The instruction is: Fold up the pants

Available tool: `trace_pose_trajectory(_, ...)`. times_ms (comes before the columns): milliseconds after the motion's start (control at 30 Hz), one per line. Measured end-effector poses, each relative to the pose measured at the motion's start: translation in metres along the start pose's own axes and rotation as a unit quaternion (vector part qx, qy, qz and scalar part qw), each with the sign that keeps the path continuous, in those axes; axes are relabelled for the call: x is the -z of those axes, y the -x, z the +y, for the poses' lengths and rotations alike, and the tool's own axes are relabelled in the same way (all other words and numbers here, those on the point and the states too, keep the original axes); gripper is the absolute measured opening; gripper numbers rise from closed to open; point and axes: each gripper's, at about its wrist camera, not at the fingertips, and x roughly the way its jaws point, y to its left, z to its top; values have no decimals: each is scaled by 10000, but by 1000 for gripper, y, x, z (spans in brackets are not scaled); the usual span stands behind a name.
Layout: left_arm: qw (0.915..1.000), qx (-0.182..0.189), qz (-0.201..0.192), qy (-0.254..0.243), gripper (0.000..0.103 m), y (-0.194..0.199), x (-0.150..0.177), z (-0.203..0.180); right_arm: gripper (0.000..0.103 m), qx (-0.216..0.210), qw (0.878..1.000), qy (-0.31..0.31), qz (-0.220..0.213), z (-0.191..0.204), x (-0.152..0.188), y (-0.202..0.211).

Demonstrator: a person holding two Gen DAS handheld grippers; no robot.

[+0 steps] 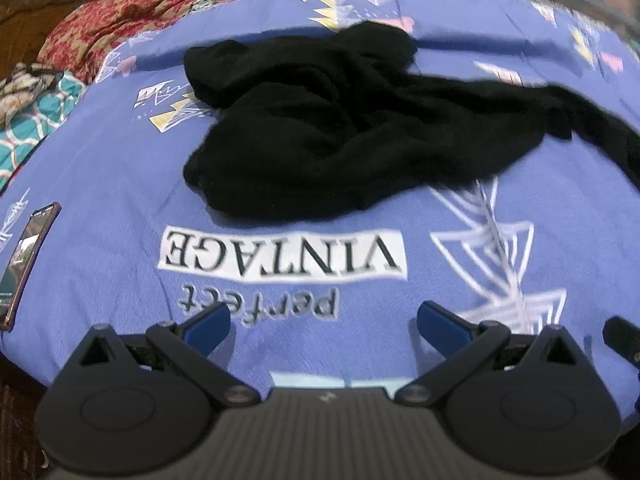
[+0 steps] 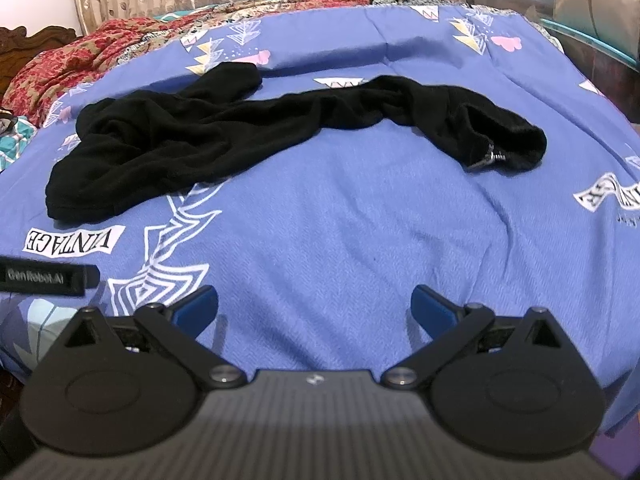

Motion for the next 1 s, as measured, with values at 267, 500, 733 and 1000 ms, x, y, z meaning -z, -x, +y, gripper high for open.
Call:
trace_pose_trajectory(267,9850,661,186,1581,103,-17,-46,70,77,369,9958,-747,-391,-65,-39,-3)
trace_pose_trajectory(500,9614,938,603,2515,103,-57,-57,98,74,678,9720,-2226,-316,-148,-58,-26)
trace_pose_trajectory(733,9614,812,460,2588,68,-67,-70,88,75,608,9669,-2474,-139,-149,-74,-71)
trace_pose_trajectory(1000,9547,1080,351,2752,11,-55,-71,91,19,665,9834,-1560,-646,-127,-84,-57)
